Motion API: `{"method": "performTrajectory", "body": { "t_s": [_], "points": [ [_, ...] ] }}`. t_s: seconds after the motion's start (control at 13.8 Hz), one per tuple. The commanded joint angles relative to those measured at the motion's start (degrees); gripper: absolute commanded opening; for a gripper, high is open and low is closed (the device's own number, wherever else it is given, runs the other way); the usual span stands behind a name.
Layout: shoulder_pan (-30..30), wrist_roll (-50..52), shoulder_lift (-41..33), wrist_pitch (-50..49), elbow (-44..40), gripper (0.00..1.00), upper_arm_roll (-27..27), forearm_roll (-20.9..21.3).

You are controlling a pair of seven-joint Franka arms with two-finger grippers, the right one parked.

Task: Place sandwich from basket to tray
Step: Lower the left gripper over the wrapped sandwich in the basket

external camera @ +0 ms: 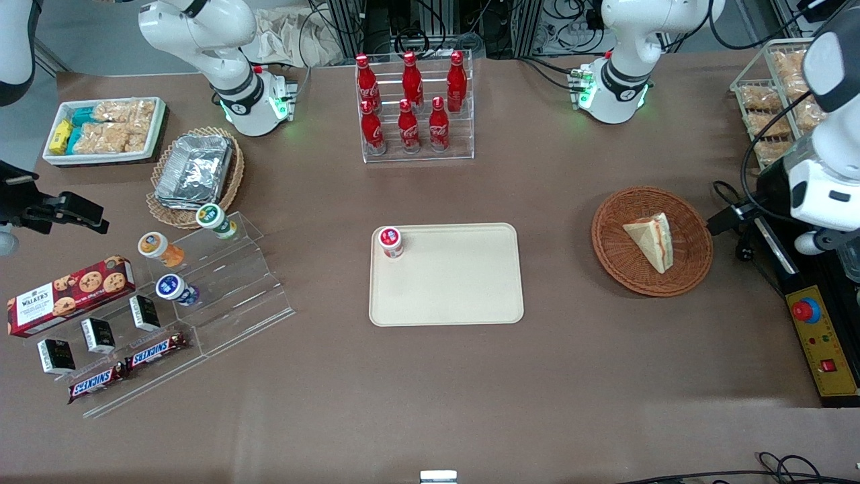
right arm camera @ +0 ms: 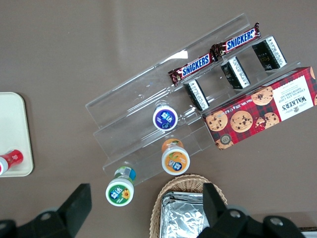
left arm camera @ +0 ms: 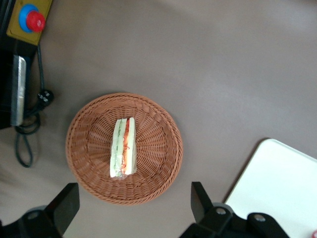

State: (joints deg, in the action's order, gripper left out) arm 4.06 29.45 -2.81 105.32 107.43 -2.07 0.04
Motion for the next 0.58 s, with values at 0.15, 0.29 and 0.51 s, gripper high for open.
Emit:
{"method": "performTrajectory", "body": {
  "t_s": [0.15, 0.29, 0.51],
  "points": [
    [-0.55, 5.79, -8.01, 13.24, 20.53, 1.0, -0.22, -0.13],
    [-1.16, 5.97, -7.65, 19.1, 25.43, 1.0, -0.3, 0.22],
    [-1.69, 6.06, -6.34, 30.35, 33.0, 1.0, -0.3, -0.13]
  ]
}}
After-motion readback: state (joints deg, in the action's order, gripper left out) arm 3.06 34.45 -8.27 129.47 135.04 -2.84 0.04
